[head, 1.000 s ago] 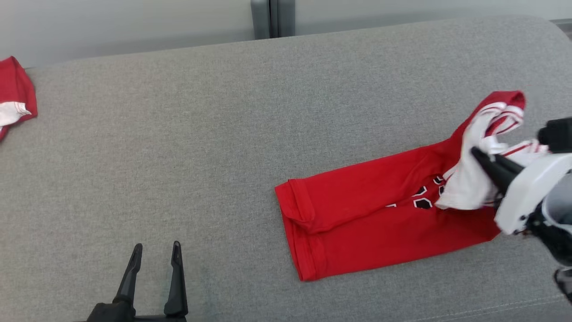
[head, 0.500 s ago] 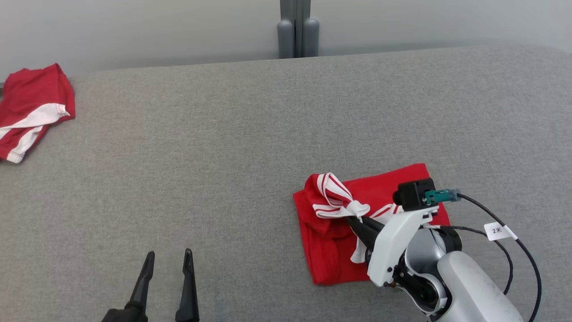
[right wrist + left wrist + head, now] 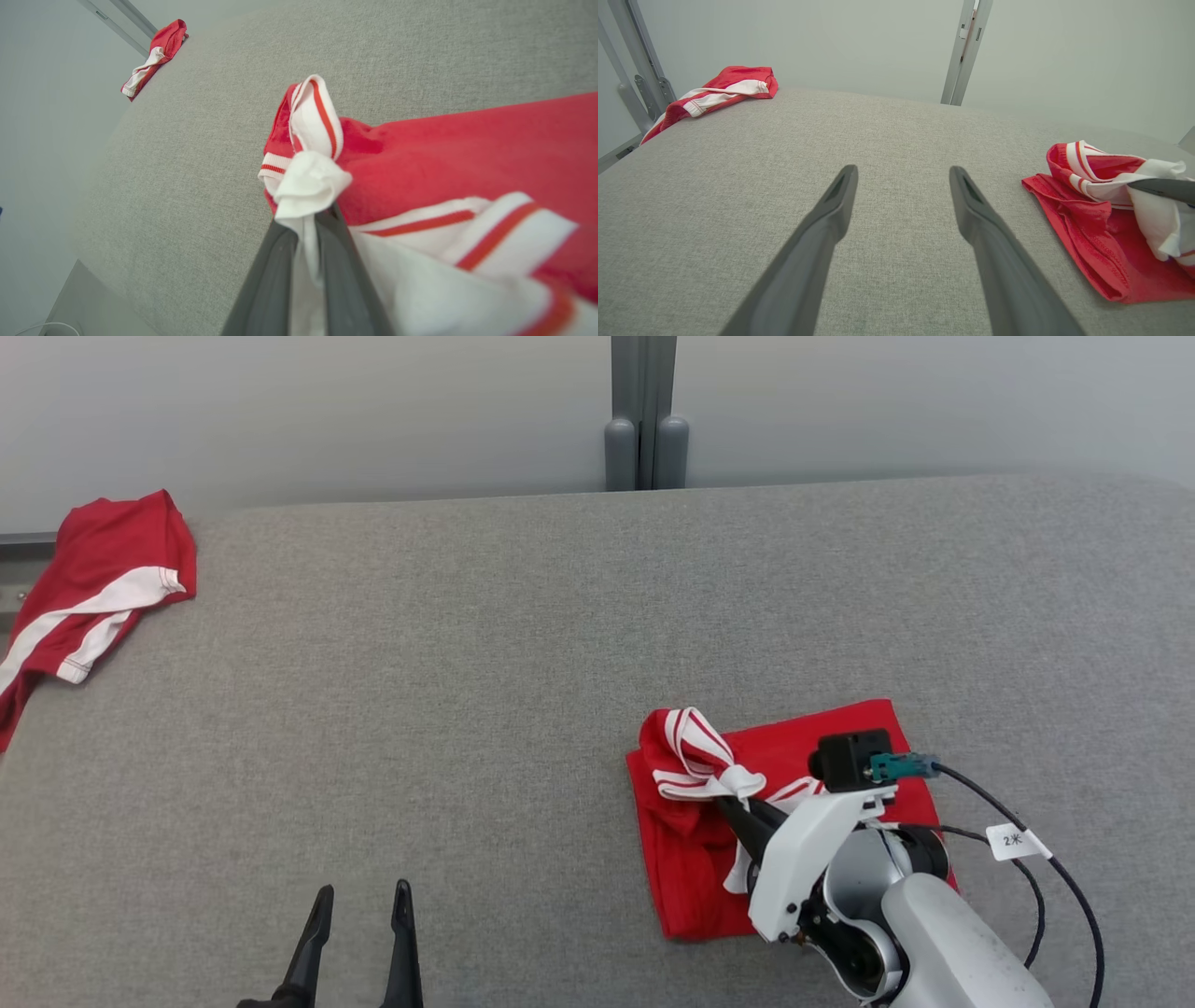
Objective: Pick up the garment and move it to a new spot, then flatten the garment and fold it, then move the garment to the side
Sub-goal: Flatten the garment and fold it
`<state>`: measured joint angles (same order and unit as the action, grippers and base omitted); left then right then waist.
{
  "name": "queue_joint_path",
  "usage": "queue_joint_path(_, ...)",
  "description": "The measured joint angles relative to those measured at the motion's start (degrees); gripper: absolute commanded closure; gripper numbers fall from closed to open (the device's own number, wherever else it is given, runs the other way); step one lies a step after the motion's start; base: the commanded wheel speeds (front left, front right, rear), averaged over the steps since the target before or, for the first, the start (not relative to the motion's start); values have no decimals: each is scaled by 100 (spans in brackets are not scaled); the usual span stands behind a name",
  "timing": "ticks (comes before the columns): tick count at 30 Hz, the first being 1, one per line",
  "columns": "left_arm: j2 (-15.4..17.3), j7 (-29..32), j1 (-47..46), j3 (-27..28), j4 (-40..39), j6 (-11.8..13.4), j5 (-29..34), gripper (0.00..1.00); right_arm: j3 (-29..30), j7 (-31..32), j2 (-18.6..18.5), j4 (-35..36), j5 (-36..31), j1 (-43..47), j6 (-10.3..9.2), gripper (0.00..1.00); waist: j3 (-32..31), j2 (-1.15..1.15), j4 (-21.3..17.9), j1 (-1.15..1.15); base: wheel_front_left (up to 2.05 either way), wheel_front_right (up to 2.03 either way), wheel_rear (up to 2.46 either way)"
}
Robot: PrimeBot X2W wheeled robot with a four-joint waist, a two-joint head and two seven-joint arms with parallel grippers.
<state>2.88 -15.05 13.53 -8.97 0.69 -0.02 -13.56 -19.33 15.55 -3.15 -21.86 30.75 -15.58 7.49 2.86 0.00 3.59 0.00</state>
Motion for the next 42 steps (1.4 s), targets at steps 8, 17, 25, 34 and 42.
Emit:
queue_joint_path(8,0,0,3,-35,38,-11,7,0,-436,-475,33,198,524,7,0,0,-48,0,-141,0,0,0,0)
queue_joint_path(17,0,0,28,131,23,-49,29,0,233,-1530,-218,1040,-109,419,1,0,-47,0,-330,0,0,0,0)
queue_joint_path(25,-1,0,50,98,41,-48,-20,0,1294,-2039,-578,793,-1072,1119,0,0,-99,0,-441,0,0,0,0)
queue_joint_path(34,-1,0,48,105,51,-22,-47,0,1572,-2972,-533,133,-2349,1380,2,22,-152,0,-371,0,0,0,0)
queue_joint_path(42,-1,0,-101,154,24,-56,-35,0,708,-3030,-141,-767,-2452,749,2,100,70,0,-243,0,0,0,0)
